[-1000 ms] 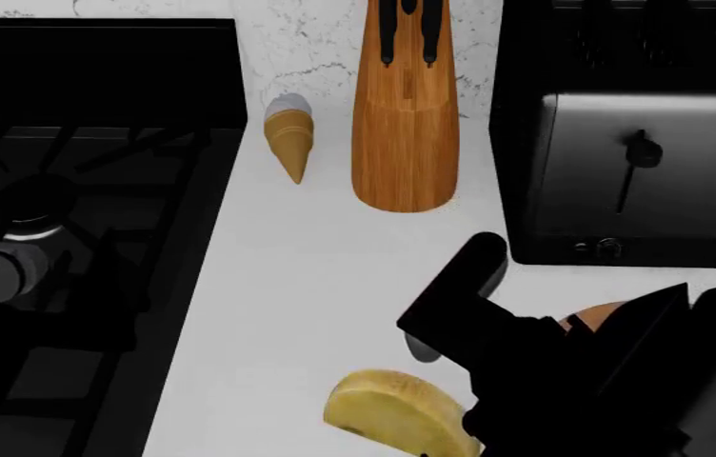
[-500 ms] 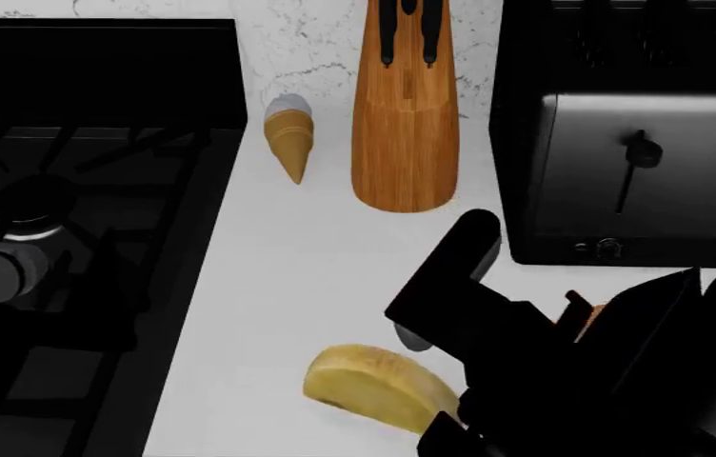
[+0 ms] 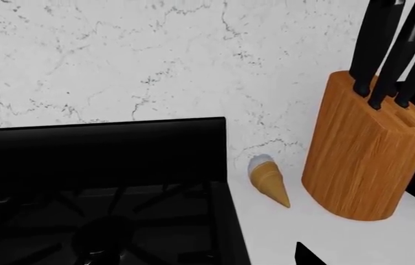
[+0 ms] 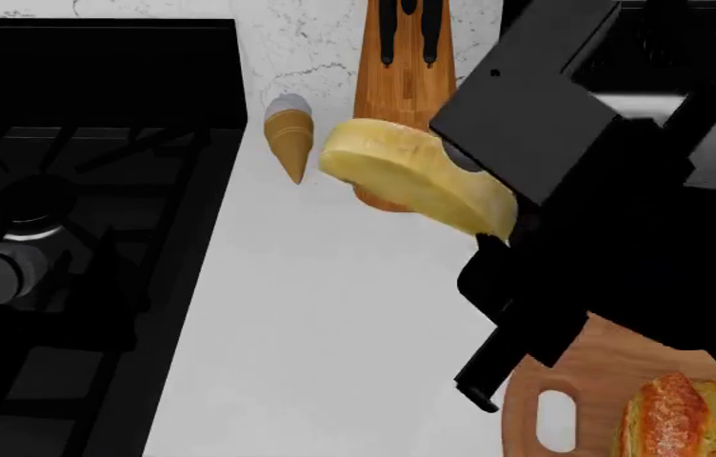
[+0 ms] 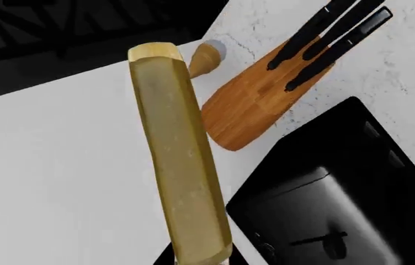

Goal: Pick up the wedge of cheese and place it on the slice of bread to prepare a simple cheese on bread dish.

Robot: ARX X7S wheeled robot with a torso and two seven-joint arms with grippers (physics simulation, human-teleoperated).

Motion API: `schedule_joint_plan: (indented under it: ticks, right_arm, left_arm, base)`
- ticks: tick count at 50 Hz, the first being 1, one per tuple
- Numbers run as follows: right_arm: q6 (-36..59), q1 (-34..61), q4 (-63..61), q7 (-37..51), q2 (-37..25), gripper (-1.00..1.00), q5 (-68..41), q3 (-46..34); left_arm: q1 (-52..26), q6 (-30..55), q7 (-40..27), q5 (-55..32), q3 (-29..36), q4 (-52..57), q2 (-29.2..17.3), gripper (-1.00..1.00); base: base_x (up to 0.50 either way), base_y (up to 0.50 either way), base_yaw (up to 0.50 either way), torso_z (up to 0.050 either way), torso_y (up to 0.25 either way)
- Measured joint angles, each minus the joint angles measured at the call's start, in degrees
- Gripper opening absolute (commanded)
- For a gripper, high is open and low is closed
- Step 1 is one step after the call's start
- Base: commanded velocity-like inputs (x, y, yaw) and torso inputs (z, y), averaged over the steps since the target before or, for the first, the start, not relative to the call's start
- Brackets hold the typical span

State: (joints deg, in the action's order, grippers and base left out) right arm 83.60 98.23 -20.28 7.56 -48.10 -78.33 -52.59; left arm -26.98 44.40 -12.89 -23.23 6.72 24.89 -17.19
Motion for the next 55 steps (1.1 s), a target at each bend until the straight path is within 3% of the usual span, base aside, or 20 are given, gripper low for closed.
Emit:
schedule_joint_plan:
  ticks: [10,23,33,44,55]
  right_arm:
    - [2.16,5.62,-10.12,9.38,-6.03,-1.0,5.06,-0.18]
    - [4.83,15.49,-27.16,24.59,-15.99,-1.0,12.18,-8.39]
    - [5.43,27.84,-35.04,43.68,-19.92,-1.0,6.69,-24.6]
    - [5.86,33.66,-38.11,65.05,-20.21,-1.0,-1.2,-42.19]
    - [5.75,35.52,-39.05,76.33,-18.71,-1.0,-0.54,-57.11]
  left_arm:
    - [0.04,-0.16,-0.06,-0.24,0.15,0.25,-0.2,1.0]
    - [-0.16,-0.18,0.05,-0.57,0.49,-0.12,-0.4,1.0]
    - [-0.23,-0.18,-0.19,-0.72,0.6,-0.2,-0.5,1.0]
    - [-0.3,-0.06,-0.51,-0.93,0.67,-0.23,-0.6,1.0]
    - [-0.32,-0.02,-0.73,-1.18,0.73,-0.25,-0.74,1.0]
  base:
    - [0.0,0.0,0.0,0.0,0.0]
    - [0.0,0.0,0.0,0.0,0.0]
    - [0.0,0.0,0.0,0.0,0.0]
    - [0.0,0.0,0.0,0.0,0.0]
    - [0.0,0.0,0.0,0.0,0.0]
